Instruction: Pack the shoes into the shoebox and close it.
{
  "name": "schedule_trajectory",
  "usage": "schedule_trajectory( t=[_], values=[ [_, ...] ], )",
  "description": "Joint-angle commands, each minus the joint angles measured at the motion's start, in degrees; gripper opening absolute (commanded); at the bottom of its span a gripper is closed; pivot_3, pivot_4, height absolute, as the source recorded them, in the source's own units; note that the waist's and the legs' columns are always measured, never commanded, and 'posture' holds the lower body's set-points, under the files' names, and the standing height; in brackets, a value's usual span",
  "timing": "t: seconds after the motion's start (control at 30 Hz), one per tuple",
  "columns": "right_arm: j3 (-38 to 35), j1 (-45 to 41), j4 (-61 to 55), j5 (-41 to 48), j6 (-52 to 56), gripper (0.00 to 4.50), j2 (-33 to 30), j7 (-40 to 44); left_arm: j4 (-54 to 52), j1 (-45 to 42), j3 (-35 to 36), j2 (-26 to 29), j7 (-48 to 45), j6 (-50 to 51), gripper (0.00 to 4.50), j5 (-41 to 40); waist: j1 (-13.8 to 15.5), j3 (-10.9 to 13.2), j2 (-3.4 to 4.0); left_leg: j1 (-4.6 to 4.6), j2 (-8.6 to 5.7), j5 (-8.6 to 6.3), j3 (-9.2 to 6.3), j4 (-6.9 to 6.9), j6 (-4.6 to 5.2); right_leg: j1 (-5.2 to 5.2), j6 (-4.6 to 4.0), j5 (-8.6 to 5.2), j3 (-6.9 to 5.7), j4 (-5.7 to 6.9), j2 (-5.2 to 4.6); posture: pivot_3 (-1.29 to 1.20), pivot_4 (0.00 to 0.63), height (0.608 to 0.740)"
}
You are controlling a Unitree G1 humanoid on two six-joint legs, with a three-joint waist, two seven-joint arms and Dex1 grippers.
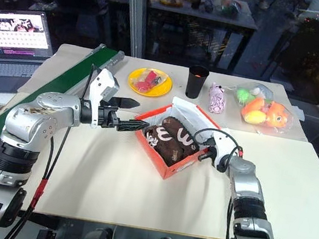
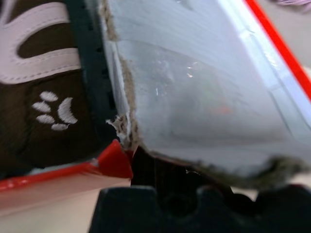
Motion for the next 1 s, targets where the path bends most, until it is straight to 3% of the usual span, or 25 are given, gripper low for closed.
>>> schedule_trajectory(
  t=[0.03, 0.23, 0.4, 0.73, 1.0],
  values=[
    [0.7, 2.8, -12.4, 3.2, 7.4, 0.02, 1.4, 0.6, -0.3, -1.2, 0.4, -0.2, 0.0, -1.4, 4.50, 0.6, 0.0, 0.0, 0.00, 0.01, 0.01, 0.00, 0.00, 0.01, 0.00, 0.00, -0.01, 0.00, 0.00, 0.03, 0.01, 0.00, 0.150, 0.736],
    [-2.7, 9.6, -21.4, 5.3, 16.2, 0.02, 2.3, -3.5, 0.5, -1.2, 0.2, -0.3, -0.5, -2.4, 4.50, 1.0, 0.4, 0.0, 0.00, 0.01, 0.00, -0.01, 0.00, 0.06, -0.01, 0.00, -0.02, -0.01, 0.00, 0.06, -0.01, 0.00, 0.150, 0.736],
    [-6.7, 13.4, -20.9, 6.5, 17.6, 0.02, 3.4, -8.2, 1.4, -1.2, 0.3, -0.2, -0.9, -3.3, 4.50, 1.5, 0.8, 0.0, 0.00, -0.02, 0.00, 0.00, 0.00, 0.06, -0.01, -0.01, -0.06, -0.03, -0.01, 0.04, -0.03, 0.00, 0.150, 0.736],
    [-18.2, 7.8, 1.3, 13.8, -4.5, 0.02, 10.3, -11.0, 3.6, -1.9, -0.1, -0.5, -2.3, -5.6, 4.50, 2.8, 0.1, 0.0, -0.01, 0.10, 0.00, 0.00, -0.01, 0.04, 0.00, 0.12, -0.03, -0.03, -0.01, 0.00, -0.01, 0.00, 0.150, 0.736],
    [-22.1, 3.9, 1.9, 16.4, -19.1, 0.02, 11.0, -13.6, 3.6, -1.5, 0.4, 0.0, -2.8, -5.8, 4.50, 3.0, 0.1, 0.0, 0.01, 0.08, 0.00, 0.00, -0.01, 0.02, 0.00, 0.10, -0.02, -0.03, -0.01, -0.01, -0.02, 0.00, 0.150, 0.736]
  ],
)
